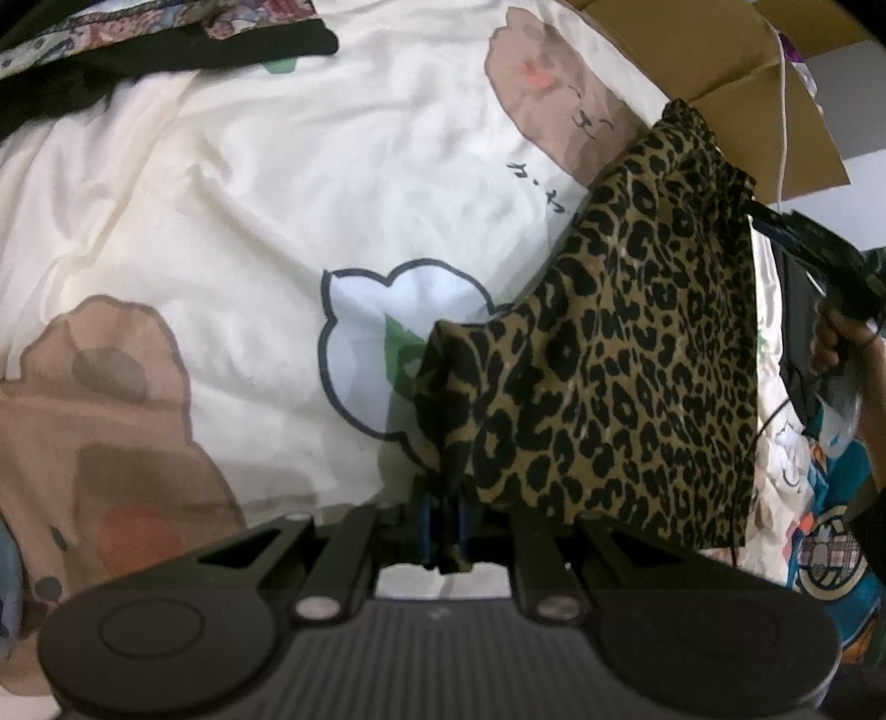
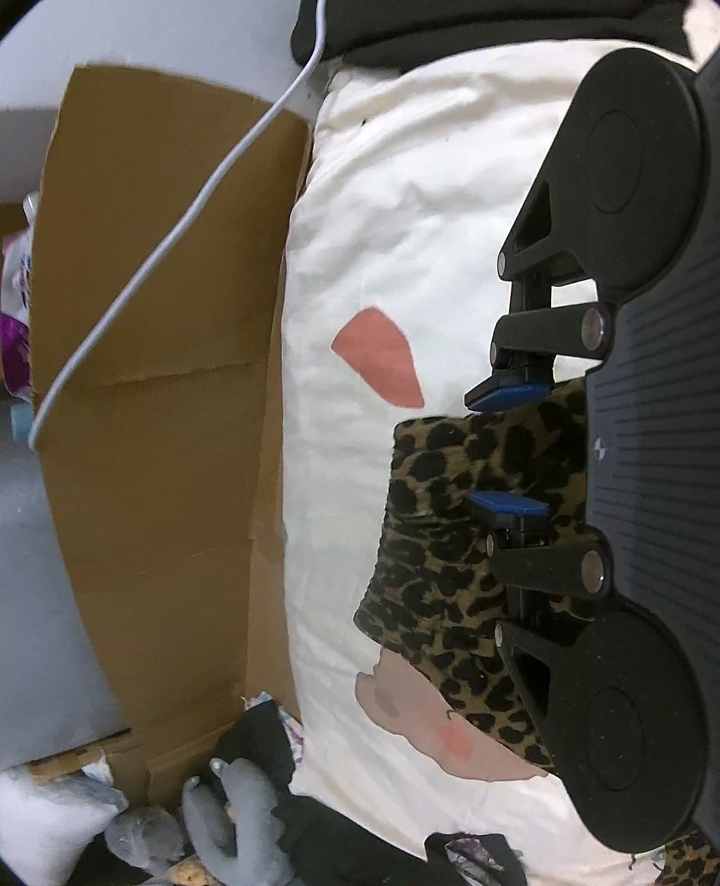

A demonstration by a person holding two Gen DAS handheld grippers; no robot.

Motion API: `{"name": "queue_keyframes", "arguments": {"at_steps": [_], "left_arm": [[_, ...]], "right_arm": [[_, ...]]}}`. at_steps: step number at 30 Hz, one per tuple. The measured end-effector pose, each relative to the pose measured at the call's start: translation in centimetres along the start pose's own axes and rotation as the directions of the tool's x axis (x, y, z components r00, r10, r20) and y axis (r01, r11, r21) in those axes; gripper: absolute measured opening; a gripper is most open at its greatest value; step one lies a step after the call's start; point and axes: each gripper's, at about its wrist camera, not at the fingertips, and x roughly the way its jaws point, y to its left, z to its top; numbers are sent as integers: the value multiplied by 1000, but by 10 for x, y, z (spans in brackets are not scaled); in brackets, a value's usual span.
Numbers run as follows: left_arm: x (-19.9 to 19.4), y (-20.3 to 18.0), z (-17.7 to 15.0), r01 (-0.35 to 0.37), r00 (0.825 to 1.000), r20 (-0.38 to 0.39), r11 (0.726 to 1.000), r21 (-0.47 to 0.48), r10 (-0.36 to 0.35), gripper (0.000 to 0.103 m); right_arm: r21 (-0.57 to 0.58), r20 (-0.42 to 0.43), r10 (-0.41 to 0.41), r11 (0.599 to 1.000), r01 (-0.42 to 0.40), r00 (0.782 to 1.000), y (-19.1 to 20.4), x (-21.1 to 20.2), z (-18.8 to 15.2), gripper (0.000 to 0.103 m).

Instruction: Fold clothes

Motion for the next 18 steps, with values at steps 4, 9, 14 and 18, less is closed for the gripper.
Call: {"name": "queue_keyframes", "arguments": {"at_steps": [4, 9, 14, 18], "left_arm": [[0, 0, 1, -3, 1000, -1, 1000, 1, 3, 10], [-1, 1, 0, 0, 1000, 1, 1000, -7, 0, 10], [-3, 2, -1, 8, 1000, 12, 1000, -9, -8, 10], [-2, 2, -2, 9, 1000, 16, 1000, -10, -9, 10]], "right_arm": [[-23, 4, -15, 1000, 15, 1000, 4, 5, 5, 36], [-48, 12, -38, 998, 39, 999, 8, 10, 12, 16], [-74, 20, -61, 995, 63, 998, 13, 15, 19, 11], [-84, 1, -80, 993, 80, 997, 13, 27, 23, 11]]}}
